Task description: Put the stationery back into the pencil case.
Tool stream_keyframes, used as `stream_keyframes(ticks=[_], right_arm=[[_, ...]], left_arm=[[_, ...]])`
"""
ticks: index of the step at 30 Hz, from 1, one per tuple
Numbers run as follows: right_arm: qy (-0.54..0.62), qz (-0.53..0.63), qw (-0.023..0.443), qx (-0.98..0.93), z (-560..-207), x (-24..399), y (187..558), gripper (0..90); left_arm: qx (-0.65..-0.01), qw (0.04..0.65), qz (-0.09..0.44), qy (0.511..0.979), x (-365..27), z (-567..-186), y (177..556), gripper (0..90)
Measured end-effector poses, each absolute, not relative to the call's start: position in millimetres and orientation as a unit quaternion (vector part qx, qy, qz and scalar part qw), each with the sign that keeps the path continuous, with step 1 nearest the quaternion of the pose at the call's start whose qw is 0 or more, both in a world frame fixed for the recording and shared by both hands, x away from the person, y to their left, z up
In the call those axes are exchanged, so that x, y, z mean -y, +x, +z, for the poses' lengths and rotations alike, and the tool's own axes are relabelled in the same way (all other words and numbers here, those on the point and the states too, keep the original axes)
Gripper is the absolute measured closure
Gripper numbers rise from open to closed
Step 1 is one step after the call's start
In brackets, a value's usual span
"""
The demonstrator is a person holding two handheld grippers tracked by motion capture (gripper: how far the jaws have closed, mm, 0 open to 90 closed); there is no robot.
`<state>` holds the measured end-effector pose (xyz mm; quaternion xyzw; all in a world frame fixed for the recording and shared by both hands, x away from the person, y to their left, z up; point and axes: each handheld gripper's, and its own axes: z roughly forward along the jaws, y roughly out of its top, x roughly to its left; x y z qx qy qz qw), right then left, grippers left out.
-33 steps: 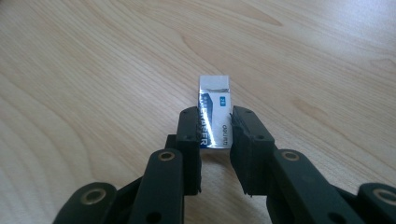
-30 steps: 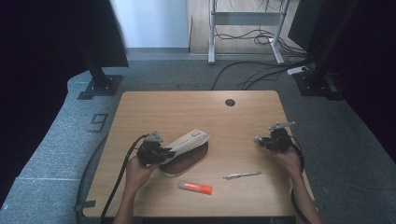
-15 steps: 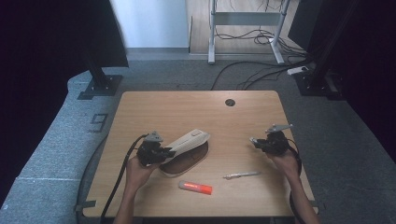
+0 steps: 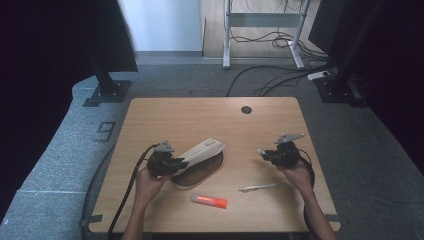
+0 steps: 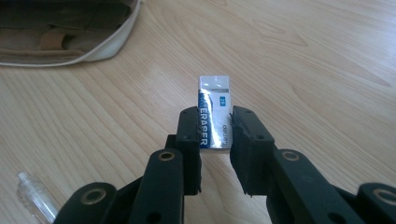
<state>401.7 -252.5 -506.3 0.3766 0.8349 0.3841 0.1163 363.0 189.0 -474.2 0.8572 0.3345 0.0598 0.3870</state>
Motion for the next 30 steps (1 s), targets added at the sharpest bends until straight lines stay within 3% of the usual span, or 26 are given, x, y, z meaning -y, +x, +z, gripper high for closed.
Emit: stream_keyframes(ticks=[30], right_arm=[[0.319,0.400,0.081,-0.855,-505.7,181.2,403.7,72.1]], left_arm=[[-0.328,0.389,0.055,0.859,-189.2,-474.8,363.3,76.7]])
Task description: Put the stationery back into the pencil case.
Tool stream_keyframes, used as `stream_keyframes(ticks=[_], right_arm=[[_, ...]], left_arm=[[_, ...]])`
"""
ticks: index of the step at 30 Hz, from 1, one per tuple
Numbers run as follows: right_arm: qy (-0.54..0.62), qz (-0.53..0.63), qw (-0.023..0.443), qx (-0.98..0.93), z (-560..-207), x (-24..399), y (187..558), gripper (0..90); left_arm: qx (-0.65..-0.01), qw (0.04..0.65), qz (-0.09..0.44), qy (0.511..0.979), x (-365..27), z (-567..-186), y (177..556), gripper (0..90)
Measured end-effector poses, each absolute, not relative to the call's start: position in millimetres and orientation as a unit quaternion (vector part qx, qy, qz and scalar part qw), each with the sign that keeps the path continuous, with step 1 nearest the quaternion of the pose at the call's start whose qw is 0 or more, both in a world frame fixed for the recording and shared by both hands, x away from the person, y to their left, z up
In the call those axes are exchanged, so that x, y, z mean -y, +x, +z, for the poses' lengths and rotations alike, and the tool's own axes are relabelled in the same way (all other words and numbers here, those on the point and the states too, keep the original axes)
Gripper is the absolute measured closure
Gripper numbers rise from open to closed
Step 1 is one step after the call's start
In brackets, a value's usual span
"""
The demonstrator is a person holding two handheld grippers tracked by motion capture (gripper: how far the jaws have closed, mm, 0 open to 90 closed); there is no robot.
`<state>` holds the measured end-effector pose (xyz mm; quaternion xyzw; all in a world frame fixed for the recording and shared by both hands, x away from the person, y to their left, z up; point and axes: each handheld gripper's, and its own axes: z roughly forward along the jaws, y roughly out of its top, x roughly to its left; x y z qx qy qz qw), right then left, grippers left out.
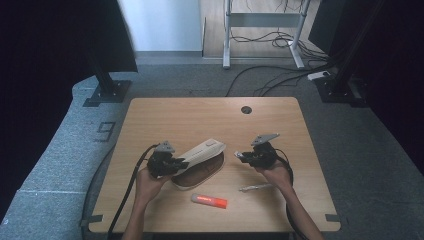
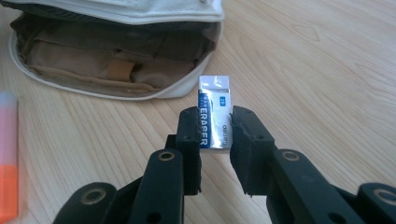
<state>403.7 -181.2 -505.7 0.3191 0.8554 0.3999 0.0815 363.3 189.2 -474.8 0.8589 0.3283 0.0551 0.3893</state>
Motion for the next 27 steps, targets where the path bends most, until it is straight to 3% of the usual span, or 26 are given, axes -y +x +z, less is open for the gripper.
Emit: stream_keyframes(ticks=[27], right_arm=[[0.284,0.386,0.075,-0.874,-511.5,128.3,410.0,72.0]], left_arm=[[-0.331,0.397,0.061,0.854,-190.0,-472.4,362.0,76.9]])
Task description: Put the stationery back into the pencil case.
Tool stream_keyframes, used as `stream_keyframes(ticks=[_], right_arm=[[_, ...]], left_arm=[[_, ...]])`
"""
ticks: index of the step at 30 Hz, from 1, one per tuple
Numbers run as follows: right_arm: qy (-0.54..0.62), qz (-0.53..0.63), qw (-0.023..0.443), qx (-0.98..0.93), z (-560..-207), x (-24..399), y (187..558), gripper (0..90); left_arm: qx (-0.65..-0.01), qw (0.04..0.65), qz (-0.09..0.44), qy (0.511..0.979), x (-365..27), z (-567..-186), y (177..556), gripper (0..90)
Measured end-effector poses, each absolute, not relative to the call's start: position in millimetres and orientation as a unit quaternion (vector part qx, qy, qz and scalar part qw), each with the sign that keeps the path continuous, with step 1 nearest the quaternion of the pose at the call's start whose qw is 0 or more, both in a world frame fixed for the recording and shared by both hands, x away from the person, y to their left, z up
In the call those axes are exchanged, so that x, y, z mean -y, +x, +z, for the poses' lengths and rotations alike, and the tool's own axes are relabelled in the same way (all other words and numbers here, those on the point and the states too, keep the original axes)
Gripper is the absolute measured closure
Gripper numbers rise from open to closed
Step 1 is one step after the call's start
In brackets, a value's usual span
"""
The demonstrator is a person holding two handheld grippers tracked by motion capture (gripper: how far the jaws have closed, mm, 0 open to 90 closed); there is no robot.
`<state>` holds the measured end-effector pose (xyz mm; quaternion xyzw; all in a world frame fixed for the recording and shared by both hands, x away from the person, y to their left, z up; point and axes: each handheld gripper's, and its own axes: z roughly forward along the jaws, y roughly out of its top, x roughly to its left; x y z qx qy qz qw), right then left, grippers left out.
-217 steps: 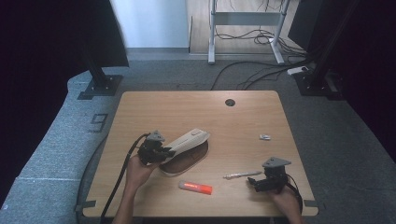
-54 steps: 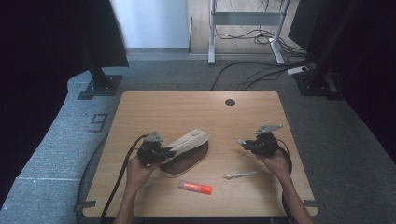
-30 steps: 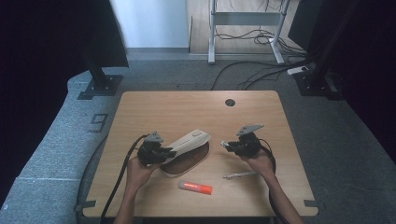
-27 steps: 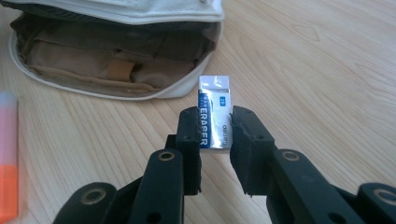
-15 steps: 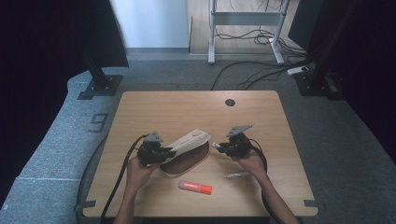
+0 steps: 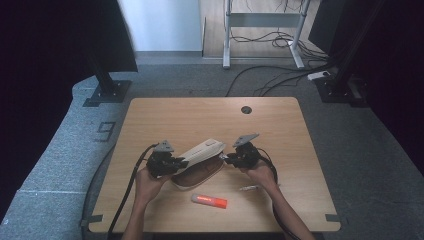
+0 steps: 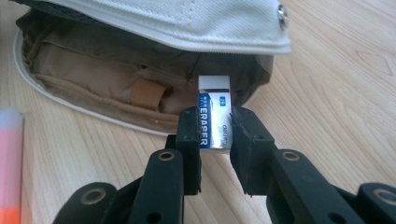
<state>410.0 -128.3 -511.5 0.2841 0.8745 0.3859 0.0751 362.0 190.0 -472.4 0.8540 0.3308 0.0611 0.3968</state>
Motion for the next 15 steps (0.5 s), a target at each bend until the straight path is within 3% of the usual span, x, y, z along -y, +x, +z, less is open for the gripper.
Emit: stream_keyframes(ticks=[15], right_arm=[[0.280,0.375,0.083,-0.880,-521.0,103.9,419.6,72.0]], left_arm=[[-0.332,0.398,0.061,0.853,-189.7,-472.2,361.8,76.9]])
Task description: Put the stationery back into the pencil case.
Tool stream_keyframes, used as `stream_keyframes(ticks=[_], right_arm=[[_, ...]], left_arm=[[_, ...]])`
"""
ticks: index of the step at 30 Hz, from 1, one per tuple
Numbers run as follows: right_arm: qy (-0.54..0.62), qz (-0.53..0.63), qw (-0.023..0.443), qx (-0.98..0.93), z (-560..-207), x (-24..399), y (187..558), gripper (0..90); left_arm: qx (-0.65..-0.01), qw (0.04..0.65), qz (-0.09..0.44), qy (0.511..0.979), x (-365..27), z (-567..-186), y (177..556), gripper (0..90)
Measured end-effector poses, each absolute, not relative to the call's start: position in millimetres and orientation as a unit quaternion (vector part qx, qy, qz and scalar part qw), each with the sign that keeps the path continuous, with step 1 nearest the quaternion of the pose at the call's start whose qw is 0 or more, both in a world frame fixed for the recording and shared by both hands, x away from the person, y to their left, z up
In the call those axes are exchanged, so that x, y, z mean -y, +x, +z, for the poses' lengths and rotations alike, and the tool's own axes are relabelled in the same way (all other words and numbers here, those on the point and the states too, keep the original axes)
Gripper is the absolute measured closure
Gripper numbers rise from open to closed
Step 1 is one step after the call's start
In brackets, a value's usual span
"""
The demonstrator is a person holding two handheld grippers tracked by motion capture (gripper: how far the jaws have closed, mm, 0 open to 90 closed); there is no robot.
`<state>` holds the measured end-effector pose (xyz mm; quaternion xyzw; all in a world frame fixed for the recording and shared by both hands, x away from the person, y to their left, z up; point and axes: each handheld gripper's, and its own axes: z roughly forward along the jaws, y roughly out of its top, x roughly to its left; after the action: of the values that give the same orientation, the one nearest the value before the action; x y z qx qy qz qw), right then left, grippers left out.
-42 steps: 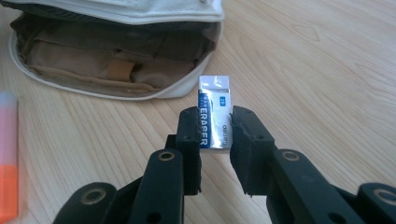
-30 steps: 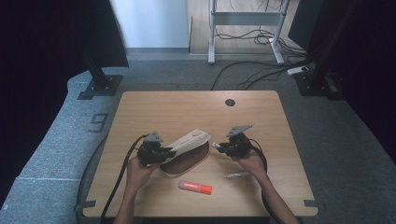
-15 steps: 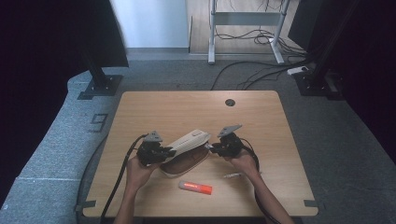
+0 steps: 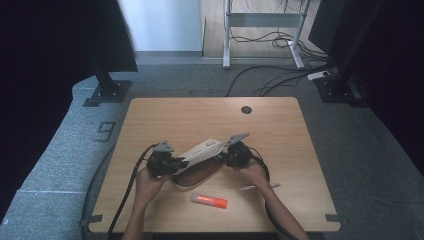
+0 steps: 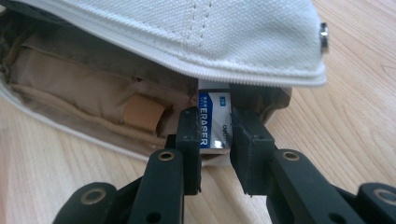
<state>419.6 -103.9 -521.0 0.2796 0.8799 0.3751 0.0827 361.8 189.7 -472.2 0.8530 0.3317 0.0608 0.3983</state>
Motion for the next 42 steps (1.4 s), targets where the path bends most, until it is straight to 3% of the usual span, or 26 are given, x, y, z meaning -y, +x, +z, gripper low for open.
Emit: stream_keyframes(ticks=[27,38,42], right_arm=[[0.280,0.379,0.097,-0.877,-535.6,76.0,429.6,70.9],[0.282,0.377,0.085,-0.878,-530.9,84.8,428.4,44.2],[0.274,0.373,0.086,-0.882,-528.5,88.7,425.1,38.2]], left_arm=[[-0.324,0.401,0.057,0.855,-186.0,-473.2,360.9,76.8],[-0.326,0.399,0.060,0.855,-186.7,-473.4,361.7,76.8],[-0.327,0.400,0.059,0.854,-186.9,-473.6,361.9,76.9]])
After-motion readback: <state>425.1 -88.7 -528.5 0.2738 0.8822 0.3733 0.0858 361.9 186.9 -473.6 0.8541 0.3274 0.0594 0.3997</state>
